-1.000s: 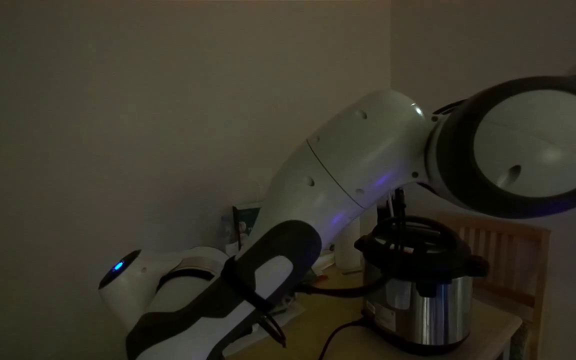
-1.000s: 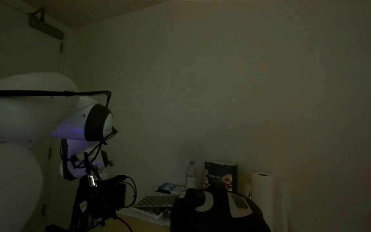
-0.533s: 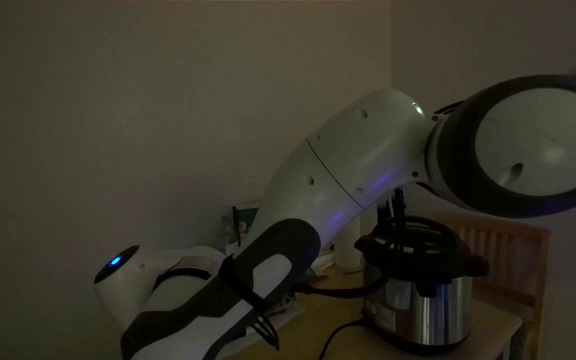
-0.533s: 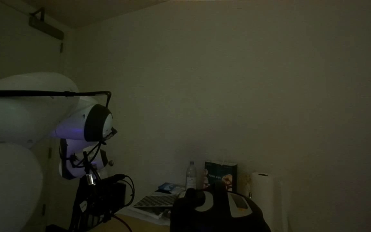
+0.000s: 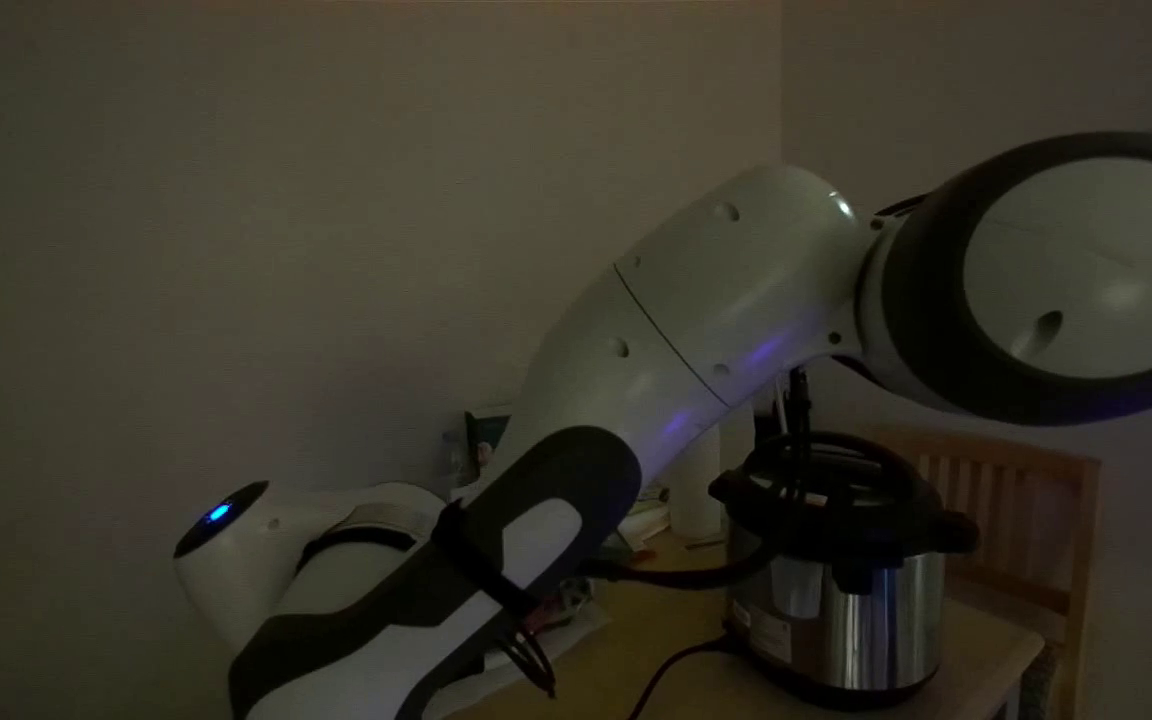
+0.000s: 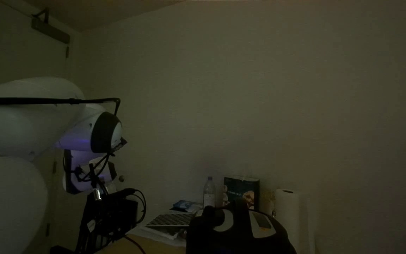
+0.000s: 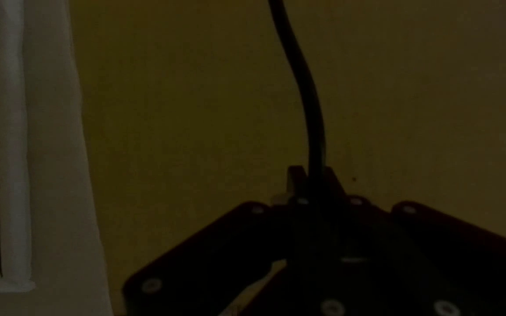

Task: Put the cable on the cooker then remove it.

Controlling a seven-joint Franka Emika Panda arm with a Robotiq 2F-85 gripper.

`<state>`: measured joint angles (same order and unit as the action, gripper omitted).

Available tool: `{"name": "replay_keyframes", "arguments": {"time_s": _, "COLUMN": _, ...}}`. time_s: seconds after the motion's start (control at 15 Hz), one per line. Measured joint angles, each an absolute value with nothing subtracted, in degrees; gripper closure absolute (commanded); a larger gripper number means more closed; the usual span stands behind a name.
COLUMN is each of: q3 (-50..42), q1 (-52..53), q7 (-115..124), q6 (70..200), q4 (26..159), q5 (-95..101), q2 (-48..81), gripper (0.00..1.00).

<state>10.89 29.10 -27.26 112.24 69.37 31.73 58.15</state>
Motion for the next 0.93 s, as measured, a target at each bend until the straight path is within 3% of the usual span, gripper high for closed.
{"name": "replay_keyframes", "arguments": {"time_s": 0.27, "q3": 9.6, "q1": 32.3, "q7": -19.0, "q6": 103.6, "q4": 73.9, "q5": 32.4, "q2": 50.9, "gripper": 0.98}}
{"name": "replay_keyframes", "arguments": {"time_s": 0.33, "q3": 9.1, "q1": 33.3, "q7": -16.4, "q6": 100.8, "q4": 75.7, "q5": 32.4, "q2": 48.3, "gripper": 0.91}}
{"name": "replay_keyframes", "arguments": {"time_s": 0.73, "q3": 8.9, "q1": 33.3, "q7": -16.0, "q6": 100.4, "q4": 75.6, "q5": 32.5, "q2": 49.0, "gripper": 0.91}}
{"name": "replay_keyframes", "arguments": {"time_s": 0.8, "q3": 9.0, "q1": 33.3, "q7": -16.0, "q6": 100.4, "q4": 75.3, "q5": 32.5, "q2": 49.2, "gripper": 0.98}}
{"name": "replay_keyframes", "arguments": {"time_s": 0.93, "q3": 8.8, "q1": 33.3, "q7": -15.9, "q6": 100.4, "q4": 75.2, "q5": 32.5, "q2": 49.3, "gripper": 0.98}}
